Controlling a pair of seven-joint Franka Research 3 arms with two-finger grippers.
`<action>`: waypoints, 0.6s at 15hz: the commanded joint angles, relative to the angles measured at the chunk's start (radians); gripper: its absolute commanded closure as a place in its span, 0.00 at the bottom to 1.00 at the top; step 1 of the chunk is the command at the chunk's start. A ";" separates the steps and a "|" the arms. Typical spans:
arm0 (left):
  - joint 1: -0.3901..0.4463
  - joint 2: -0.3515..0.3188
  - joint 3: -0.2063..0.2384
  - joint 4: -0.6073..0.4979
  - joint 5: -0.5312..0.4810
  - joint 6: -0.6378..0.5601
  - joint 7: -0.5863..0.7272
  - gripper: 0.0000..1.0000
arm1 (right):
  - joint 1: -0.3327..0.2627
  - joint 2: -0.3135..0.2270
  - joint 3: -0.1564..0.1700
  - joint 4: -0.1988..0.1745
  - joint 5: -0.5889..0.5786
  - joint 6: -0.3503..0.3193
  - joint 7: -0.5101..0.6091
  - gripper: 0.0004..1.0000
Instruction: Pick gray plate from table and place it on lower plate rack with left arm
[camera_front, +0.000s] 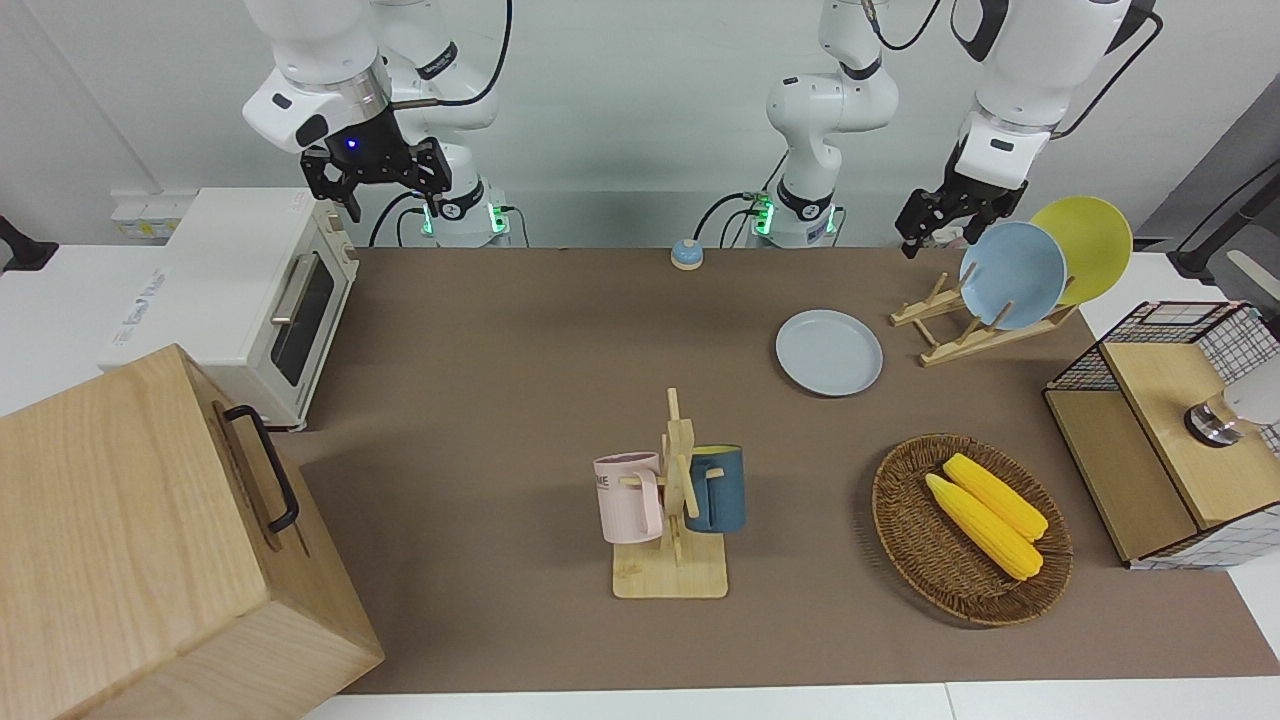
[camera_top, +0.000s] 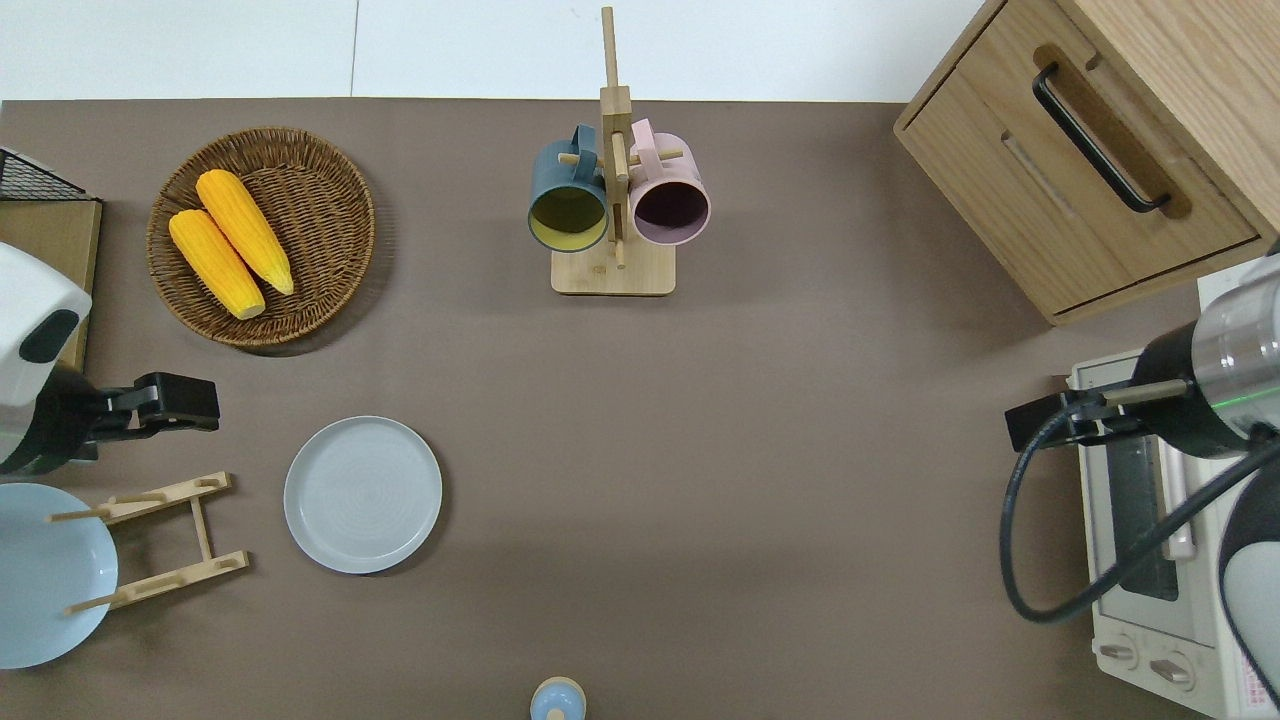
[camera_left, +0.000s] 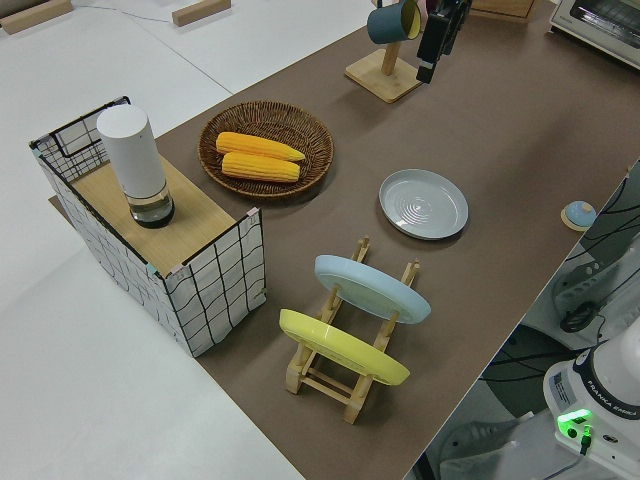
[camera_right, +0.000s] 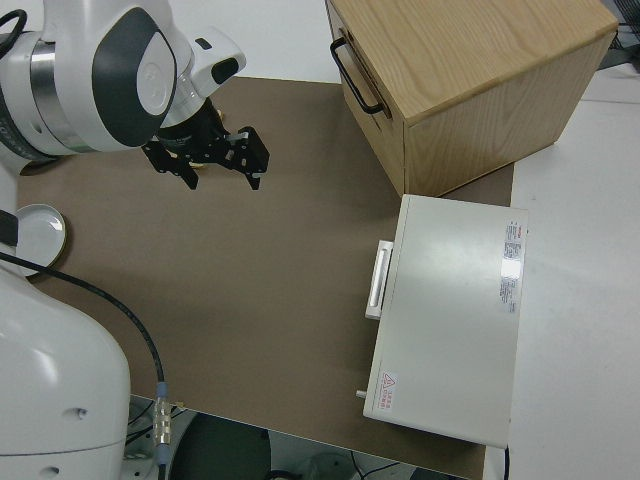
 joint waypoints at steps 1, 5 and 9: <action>-0.011 0.008 0.011 0.019 -0.008 -0.025 -0.008 0.01 | -0.015 -0.005 0.007 0.006 0.004 -0.015 -0.003 0.01; -0.011 0.008 0.011 0.017 -0.008 -0.025 -0.008 0.01 | -0.015 -0.005 0.007 0.006 0.004 -0.015 -0.003 0.01; -0.011 0.008 0.011 0.011 -0.008 -0.023 -0.005 0.01 | -0.015 -0.005 0.007 0.006 0.002 -0.015 -0.003 0.01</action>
